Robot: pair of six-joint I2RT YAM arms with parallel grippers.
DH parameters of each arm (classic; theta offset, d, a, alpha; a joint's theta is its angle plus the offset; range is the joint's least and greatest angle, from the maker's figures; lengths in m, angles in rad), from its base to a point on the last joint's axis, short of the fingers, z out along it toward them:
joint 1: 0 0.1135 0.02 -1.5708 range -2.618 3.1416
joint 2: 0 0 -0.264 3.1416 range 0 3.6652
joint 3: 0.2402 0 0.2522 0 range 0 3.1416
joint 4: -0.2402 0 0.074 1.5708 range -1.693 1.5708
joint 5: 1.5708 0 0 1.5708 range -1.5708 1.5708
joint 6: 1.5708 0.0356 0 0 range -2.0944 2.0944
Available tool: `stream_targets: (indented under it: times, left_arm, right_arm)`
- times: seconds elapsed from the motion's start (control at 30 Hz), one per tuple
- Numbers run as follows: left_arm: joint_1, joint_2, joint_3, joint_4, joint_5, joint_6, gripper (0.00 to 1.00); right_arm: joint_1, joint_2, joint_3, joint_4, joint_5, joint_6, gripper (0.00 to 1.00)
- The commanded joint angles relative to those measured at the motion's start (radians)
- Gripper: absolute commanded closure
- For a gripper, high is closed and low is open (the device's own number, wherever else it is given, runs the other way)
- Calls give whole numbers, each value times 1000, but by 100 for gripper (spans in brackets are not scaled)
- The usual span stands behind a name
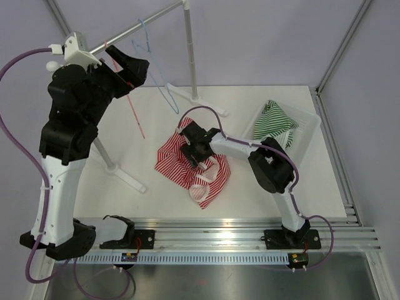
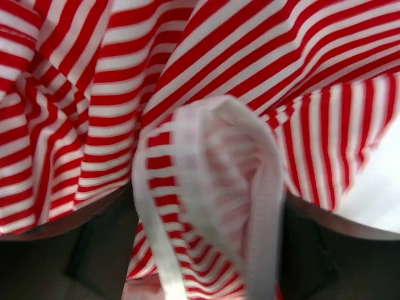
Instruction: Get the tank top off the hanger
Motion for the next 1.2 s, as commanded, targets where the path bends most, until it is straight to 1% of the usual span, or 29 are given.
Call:
stream_targets:
  times: [0.0,0.03,0.07,0.1,0.17,0.27,0.3,0.37,0.5,0.67,0.73,0.87,0.97,1.0,1.07,1.1,1.17]
  left_arm:
    - [-7,-57,36,-41,-52,140,1]
    - [-7,-82,44,-53,-73,160,1]
    - [-7,-90,51,-79,-93,182,1]
    - [-7,-116,50,-87,-132,219,1]
    - [-7,-143,38,-105,-169,251,1]
    - [-7,-212,-28,-107,-232,299,1]
    - [-7,-229,-51,-105,-257,317,1]
    - [-7,-284,-117,-99,-282,340,1]
    - [-7,-361,-212,-101,-347,368,1]
    - [-7,-435,-324,-94,-382,403,1]
    - [-7,-452,-340,-100,-397,411,1]
    - [-7,-466,-363,-101,-422,434,1]
    - [-7,-460,-367,-101,-434,449,1]
    - [-8,-461,-369,-101,-437,452,1]
    - [-10,-456,-372,-99,-442,458,1]
    - [-14,-456,-373,-96,-449,461,1]
    - [-22,-456,-381,-88,-462,472,1]
  right_arm:
    - [18,22,-41,80,131,-43,26]
    - [18,26,-44,81,160,-42,39]
    - [18,25,-46,80,172,-39,72]
    - [18,8,-51,83,194,-34,84]
    - [16,-32,-75,99,215,-33,100]
    - [13,-138,-86,133,231,15,100]
    - [7,-193,-81,130,235,22,100]
    - [-5,-244,-43,106,251,52,100]
    - [-88,-345,57,32,262,63,100]
    - [-212,-420,197,-43,292,33,100]
    - [-263,-458,227,-54,309,21,100]
    - [-306,-512,307,-66,361,4,100]
    - [-326,-543,371,-89,442,-7,100]
    - [-329,-552,385,-97,521,-13,100]
    - [-343,-558,423,-124,612,-20,100]
    - [-346,-563,434,-137,715,-20,100]
    - [-355,-569,449,-167,772,-51,100]
